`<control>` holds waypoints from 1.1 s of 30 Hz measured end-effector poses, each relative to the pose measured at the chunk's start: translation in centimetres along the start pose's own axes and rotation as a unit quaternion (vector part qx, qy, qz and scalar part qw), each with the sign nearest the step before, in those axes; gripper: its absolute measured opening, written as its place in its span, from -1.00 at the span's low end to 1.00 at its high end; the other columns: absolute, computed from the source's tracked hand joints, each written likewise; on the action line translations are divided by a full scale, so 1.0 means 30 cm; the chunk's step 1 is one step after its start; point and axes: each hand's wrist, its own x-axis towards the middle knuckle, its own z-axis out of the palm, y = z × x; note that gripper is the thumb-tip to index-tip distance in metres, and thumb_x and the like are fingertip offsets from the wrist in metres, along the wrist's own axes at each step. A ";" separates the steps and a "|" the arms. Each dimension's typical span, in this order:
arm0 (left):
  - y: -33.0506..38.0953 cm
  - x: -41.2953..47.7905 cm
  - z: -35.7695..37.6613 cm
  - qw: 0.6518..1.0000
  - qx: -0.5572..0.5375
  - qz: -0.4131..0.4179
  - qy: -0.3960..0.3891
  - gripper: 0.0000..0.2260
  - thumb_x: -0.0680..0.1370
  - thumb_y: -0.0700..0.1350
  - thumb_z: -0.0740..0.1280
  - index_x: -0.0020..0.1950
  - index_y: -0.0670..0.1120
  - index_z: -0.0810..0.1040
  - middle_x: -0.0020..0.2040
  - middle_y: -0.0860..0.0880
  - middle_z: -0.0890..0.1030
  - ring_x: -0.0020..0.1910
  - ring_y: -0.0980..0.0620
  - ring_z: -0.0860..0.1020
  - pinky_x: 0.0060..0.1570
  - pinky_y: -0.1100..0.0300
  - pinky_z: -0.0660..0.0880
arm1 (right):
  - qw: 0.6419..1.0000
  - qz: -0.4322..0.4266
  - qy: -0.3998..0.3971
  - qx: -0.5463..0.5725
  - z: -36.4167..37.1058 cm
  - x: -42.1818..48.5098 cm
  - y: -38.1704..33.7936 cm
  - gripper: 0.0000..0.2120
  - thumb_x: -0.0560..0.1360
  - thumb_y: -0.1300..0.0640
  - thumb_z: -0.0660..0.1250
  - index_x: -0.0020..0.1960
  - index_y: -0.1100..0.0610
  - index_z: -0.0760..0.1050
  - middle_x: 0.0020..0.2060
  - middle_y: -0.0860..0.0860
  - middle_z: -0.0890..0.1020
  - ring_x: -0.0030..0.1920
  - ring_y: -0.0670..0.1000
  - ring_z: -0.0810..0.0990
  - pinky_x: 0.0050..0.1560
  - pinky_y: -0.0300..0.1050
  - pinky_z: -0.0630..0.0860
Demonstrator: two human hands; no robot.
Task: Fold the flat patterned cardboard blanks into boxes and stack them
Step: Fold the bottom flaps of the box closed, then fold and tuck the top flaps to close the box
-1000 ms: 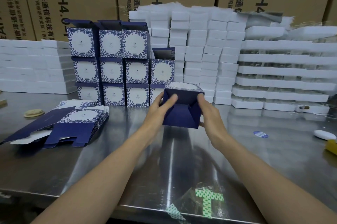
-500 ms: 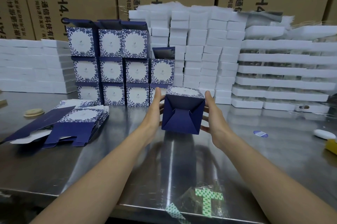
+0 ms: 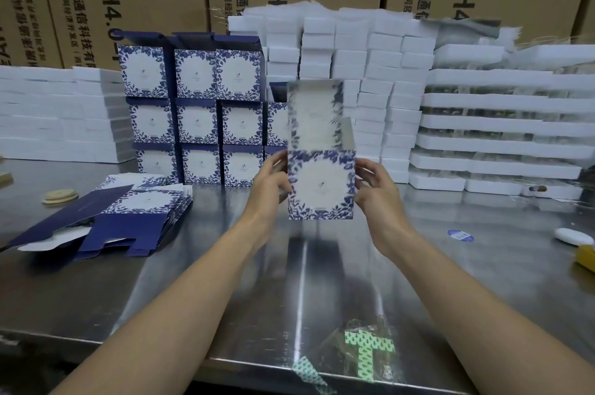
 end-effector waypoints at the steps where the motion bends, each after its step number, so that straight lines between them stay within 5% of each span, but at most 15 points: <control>1: -0.001 0.001 -0.002 1.000 -0.016 0.008 0.001 -0.40 0.26 -0.18 0.21 0.25 0.21 0.56 0.04 0.30 0.71 -0.05 0.27 0.66 -0.10 0.20 0.54 | 1.000 -0.012 0.011 -0.007 0.001 0.004 0.007 -0.44 0.50 0.58 0.16 0.25 0.04 0.56 0.15 -0.04 0.70 0.12 -0.11 0.68 -0.06 -0.27 0.59; 6: 0.003 -0.010 0.010 0.999 -0.048 -0.005 0.016 -0.61 0.44 0.11 0.32 0.25 0.16 0.64 0.05 0.14 0.73 0.07 0.12 0.63 -0.05 0.06 0.55 | 0.998 0.023 0.029 -0.053 0.004 0.000 0.025 -0.54 0.55 0.52 0.13 0.23 0.09 0.56 0.17 0.15 0.66 0.10 0.08 0.62 0.18 0.08 0.60; 9: 0.009 -0.027 0.019 0.999 -0.008 -0.004 0.032 -0.45 0.35 0.48 0.37 0.22 0.21 0.63 0.12 0.24 0.65 0.23 0.15 0.57 0.27 -0.10 0.50 | 0.998 0.058 0.014 -0.026 0.009 -0.013 0.012 -0.80 0.71 0.09 0.24 0.24 0.13 0.57 0.15 0.10 0.72 0.13 0.04 0.68 0.11 0.02 0.62; 12: 0.008 -0.037 0.027 0.997 0.035 0.051 0.052 -0.41 0.33 0.52 0.37 0.17 0.16 0.62 -0.01 0.32 0.65 0.07 0.33 0.58 0.16 0.11 0.46 | 0.997 0.073 -0.003 -0.008 0.011 -0.023 -0.012 -0.41 0.53 -0.48 0.25 0.18 0.01 0.56 0.01 -0.09 0.75 0.04 -0.10 0.70 0.10 0.01 0.60; 14: 0.009 -0.042 0.034 0.993 0.066 0.081 0.061 -0.46 0.38 0.49 0.35 0.13 0.13 0.62 -0.06 0.36 0.64 -0.06 0.41 0.56 0.07 0.20 0.44 | 0.997 0.065 0.001 -0.045 0.017 -0.029 -0.017 -0.33 0.38 -0.59 0.29 0.16 -0.06 0.52 0.11 -0.11 0.67 0.14 -0.08 0.62 0.26 0.14 0.56; 19: 0.002 -0.052 0.048 0.980 0.106 0.129 0.108 -0.46 0.39 0.48 0.40 0.09 0.08 0.62 -0.08 0.15 0.69 -0.13 0.37 0.59 -0.15 0.52 0.42 | 0.998 0.039 0.011 -0.051 0.029 -0.033 -0.019 -0.50 0.38 -0.44 0.33 0.05 -0.06 0.52 0.10 -0.09 0.58 0.17 0.03 0.57 0.32 0.23 0.55; 22: 0.000 -0.023 0.024 0.979 0.073 0.131 0.138 -0.54 0.58 0.31 0.37 -0.03 -0.12 0.65 -0.18 0.11 0.66 -0.16 0.19 0.57 -0.10 0.36 0.44 | 0.999 0.024 0.033 -0.006 0.020 -0.032 -0.019 -0.78 0.51 -0.17 0.23 -0.05 -0.06 0.52 0.05 0.01 0.51 0.06 0.10 0.57 0.22 0.26 0.65; 25: -0.007 0.009 0.002 0.977 -0.004 0.049 0.210 -0.60 0.73 0.10 0.25 -0.17 -0.14 0.51 -0.18 -0.13 0.49 -0.13 -0.02 0.46 -0.07 0.08 0.47 | 0.995 0.024 0.091 0.041 -0.002 -0.011 -0.010 -0.80 0.65 0.18 0.12 0.09 0.11 0.53 0.06 0.12 0.58 0.00 0.14 0.66 -0.10 0.10 0.75; 29: -0.033 0.020 -0.008 0.969 -0.053 -0.019 0.242 -0.63 0.77 -0.02 0.21 -0.19 -0.08 0.57 -0.12 -0.06 0.66 -0.06 -0.06 0.64 -0.20 0.14 0.65 | 0.993 0.034 0.109 0.040 -0.002 -0.011 0.002 -0.84 0.65 0.24 0.20 0.15 0.04 0.47 0.05 0.06 0.63 -0.06 0.06 0.72 -0.18 0.04 0.72; 31: -0.040 0.027 -0.009 0.970 -0.015 0.000 0.242 -0.59 0.77 -0.02 0.20 -0.22 -0.16 0.54 -0.15 -0.09 0.65 -0.09 -0.07 0.64 -0.15 0.04 0.71 | 0.979 -0.084 0.156 -0.102 0.001 -0.023 -0.001 -0.83 0.62 0.21 0.31 0.17 0.01 0.45 0.04 -0.01 0.60 -0.09 -0.11 0.65 -0.01 0.13 0.67; 33: -0.041 0.023 -0.005 0.968 0.052 0.040 0.242 -0.56 0.76 -0.01 0.20 -0.26 -0.19 0.46 -0.25 -0.15 0.52 -0.19 -0.05 0.54 -0.06 -0.18 0.71 | 0.889 -0.302 0.174 -0.298 0.003 -0.048 -0.017 -0.81 0.59 0.23 0.38 0.17 0.05 0.52 0.05 -0.03 0.57 0.01 -0.06 0.56 0.09 0.03 0.54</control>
